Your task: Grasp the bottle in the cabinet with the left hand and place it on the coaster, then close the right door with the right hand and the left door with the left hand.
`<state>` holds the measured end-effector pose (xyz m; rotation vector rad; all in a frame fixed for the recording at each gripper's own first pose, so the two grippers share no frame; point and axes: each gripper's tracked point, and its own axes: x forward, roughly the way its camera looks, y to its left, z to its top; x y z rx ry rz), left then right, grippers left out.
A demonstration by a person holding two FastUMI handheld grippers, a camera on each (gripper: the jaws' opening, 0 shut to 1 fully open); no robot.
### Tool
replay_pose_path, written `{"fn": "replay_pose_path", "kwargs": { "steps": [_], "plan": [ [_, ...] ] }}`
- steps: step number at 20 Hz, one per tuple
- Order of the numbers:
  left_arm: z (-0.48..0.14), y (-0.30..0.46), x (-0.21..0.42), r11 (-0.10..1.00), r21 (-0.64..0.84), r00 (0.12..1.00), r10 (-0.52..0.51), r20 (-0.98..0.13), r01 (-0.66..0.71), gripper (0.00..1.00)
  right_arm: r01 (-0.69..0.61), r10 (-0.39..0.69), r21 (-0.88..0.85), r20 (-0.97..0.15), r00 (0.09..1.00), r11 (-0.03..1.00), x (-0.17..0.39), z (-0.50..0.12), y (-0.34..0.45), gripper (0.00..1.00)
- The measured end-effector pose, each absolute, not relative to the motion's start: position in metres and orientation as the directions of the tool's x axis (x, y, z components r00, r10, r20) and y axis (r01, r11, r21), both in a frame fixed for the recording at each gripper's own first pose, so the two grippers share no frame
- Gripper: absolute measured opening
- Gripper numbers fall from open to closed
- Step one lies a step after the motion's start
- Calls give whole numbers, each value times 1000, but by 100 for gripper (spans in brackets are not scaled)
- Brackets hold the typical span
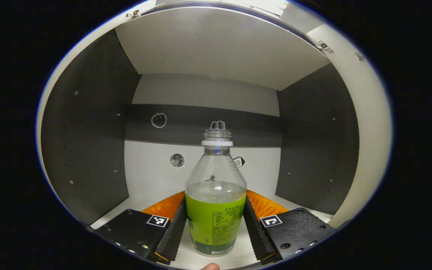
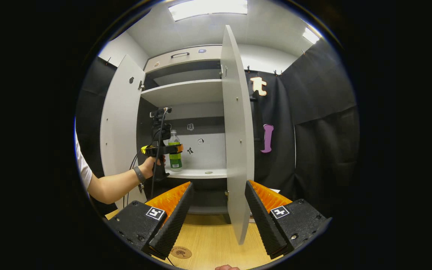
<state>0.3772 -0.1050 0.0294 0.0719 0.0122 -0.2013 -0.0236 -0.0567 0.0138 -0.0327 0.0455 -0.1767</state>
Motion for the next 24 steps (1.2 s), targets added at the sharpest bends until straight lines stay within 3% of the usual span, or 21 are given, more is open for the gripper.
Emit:
{"fn": "replay_pose_path", "kwargs": {
  "steps": [8,9,11,18,24],
  "plan": [
    [49,-117,297,959,101,964,-265,-4,264,73,101,-102,-20,-36,994,995,-15,20,-37,84],
    [48,-118,285,957,105,962,-273,-2,271,77,95,-96,-19,-33,995,995,-15,22,-35,84],
    [40,-119,260,955,114,962,-274,2,272,73,86,-86,-22,-22,996,996,-15,27,-32,84],
    [-26,-124,175,960,59,961,-272,-42,274,73,34,-34,-2,13,999,999,-21,50,-17,84],
    [-103,-122,124,969,84,971,-228,-71,234,73,52,-52,-3,1,999,999,-30,52,-21,84]
  ]
}}
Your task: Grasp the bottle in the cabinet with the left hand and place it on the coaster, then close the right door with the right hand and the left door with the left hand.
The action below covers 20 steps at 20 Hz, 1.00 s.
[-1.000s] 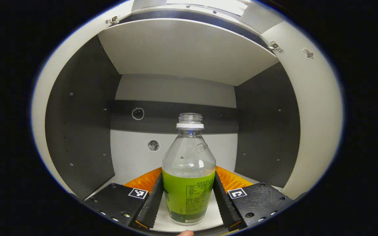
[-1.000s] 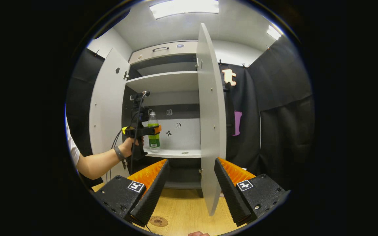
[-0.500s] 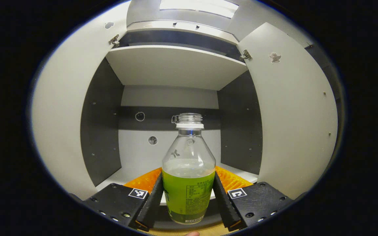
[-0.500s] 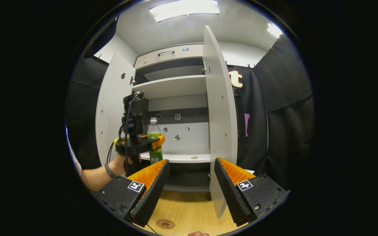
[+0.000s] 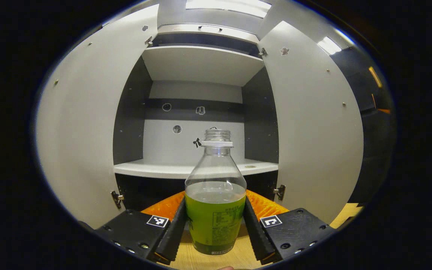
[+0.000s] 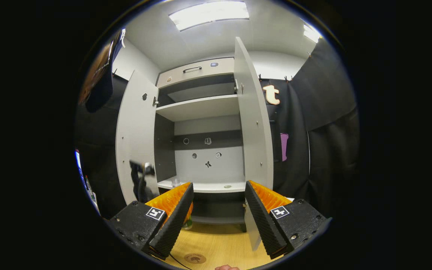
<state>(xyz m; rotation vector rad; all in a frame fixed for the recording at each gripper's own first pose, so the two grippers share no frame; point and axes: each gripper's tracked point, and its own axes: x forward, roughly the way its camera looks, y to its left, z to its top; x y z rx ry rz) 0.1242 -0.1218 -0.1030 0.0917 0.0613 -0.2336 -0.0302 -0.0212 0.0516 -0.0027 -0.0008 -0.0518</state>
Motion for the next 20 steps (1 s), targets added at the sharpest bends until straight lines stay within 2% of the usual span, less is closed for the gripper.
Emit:
{"fn": "replay_pose_path", "kwargs": {
  "steps": [4,5,7,10,20],
  "plan": [
    [-154,-125,90,971,29,966,-231,-113,235,73,69,-70,-23,-42,997,997,-37,44,-27,84],
    [-166,-123,83,974,48,970,-214,-115,221,77,71,-73,-34,-53,996,997,-38,42,-28,84],
    [-194,-122,70,974,77,969,-203,-139,215,73,83,-86,-46,-70,994,995,-39,40,-31,84],
    [-235,-137,46,961,70,949,-250,-191,268,73,103,-105,-31,-90,990,994,-35,37,-34,84],
    [-261,-136,31,970,47,956,-225,-188,238,73,56,-62,-41,-155,986,998,-23,23,-15,84]
  ]
}}
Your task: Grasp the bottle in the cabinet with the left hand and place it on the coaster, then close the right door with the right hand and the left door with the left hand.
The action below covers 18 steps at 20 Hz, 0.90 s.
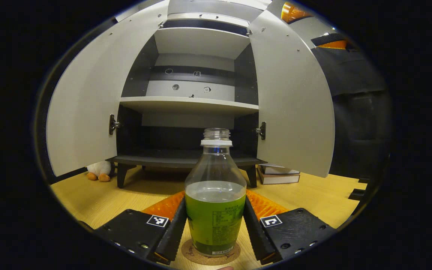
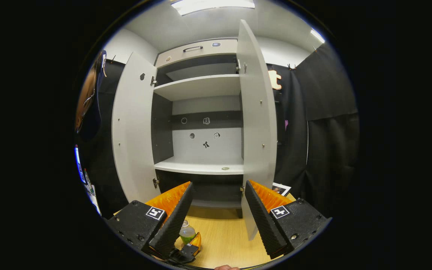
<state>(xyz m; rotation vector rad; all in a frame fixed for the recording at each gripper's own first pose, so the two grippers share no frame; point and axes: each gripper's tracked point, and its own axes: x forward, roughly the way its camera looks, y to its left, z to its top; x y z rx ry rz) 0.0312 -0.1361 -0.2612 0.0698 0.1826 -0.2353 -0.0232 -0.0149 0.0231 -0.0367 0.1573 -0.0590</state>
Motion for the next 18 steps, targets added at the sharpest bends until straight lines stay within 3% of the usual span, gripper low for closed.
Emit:
{"fn": "replay_pose_path", "kwargs": {
  "steps": [9,12,18],
  "plan": [
    [-265,-137,27,962,27,940,-259,-224,271,78,40,-44,-27,-162,986,999,-21,18,-9,84],
    [-261,-135,26,960,39,939,-263,-221,278,97,42,-46,-24,-165,985,999,-21,16,-9,84],
    [-240,-134,25,958,33,941,-273,-198,285,97,38,-40,-16,-169,985,999,-20,12,-9,84]
  ]
}}
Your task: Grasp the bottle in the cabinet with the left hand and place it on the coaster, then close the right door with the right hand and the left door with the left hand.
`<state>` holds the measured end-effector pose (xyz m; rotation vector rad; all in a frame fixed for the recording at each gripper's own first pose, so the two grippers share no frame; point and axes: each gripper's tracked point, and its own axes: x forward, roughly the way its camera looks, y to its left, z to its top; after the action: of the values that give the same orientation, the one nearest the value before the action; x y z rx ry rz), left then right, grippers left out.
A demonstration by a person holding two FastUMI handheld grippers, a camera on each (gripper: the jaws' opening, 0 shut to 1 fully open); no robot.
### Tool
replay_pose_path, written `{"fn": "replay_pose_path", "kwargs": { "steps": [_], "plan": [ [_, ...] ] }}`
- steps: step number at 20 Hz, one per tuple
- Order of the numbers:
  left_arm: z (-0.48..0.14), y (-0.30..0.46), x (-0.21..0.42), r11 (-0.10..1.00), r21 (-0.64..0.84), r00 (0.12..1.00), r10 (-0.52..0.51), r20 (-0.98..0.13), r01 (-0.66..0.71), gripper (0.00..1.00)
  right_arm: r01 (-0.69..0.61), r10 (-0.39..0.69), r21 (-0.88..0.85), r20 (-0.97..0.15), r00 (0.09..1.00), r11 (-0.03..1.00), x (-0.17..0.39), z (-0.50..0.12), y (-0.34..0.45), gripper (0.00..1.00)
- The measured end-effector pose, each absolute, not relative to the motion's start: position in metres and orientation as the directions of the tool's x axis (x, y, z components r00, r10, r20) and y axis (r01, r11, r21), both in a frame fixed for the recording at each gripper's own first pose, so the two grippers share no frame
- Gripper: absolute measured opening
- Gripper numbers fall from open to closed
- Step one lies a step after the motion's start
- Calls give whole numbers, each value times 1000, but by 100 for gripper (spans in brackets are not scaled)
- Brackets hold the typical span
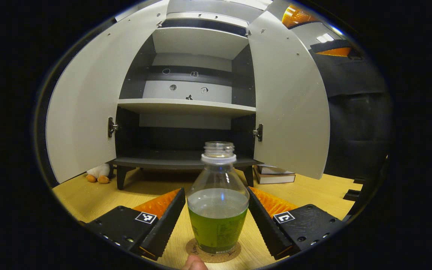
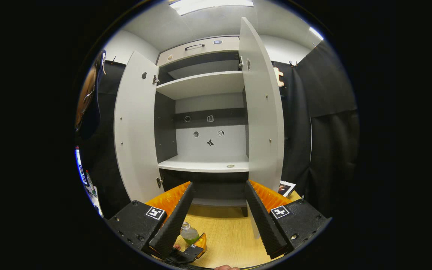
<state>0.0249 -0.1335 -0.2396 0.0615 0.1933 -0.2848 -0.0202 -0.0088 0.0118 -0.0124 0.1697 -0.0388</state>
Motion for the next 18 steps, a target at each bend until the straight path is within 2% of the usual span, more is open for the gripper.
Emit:
{"fn": "replay_pose_path", "kwargs": {
  "steps": [6,12,15,18],
  "plan": [
    [-184,-130,24,960,20,953,-275,-130,280,97,25,-26,-9,-154,988,1000,-18,14,-12,84],
    [-98,-129,24,959,-31,956,-282,-81,280,97,-7,8,16,-79,997,1000,-3,27,-18,84],
    [-62,-114,29,963,-44,960,-269,-76,266,97,-22,22,22,-25,999,1000,6,33,-19,84],
    [-41,-92,31,977,-7,975,-213,-65,213,96,-45,45,26,7,999,999,10,41,-20,84]
  ]
}}
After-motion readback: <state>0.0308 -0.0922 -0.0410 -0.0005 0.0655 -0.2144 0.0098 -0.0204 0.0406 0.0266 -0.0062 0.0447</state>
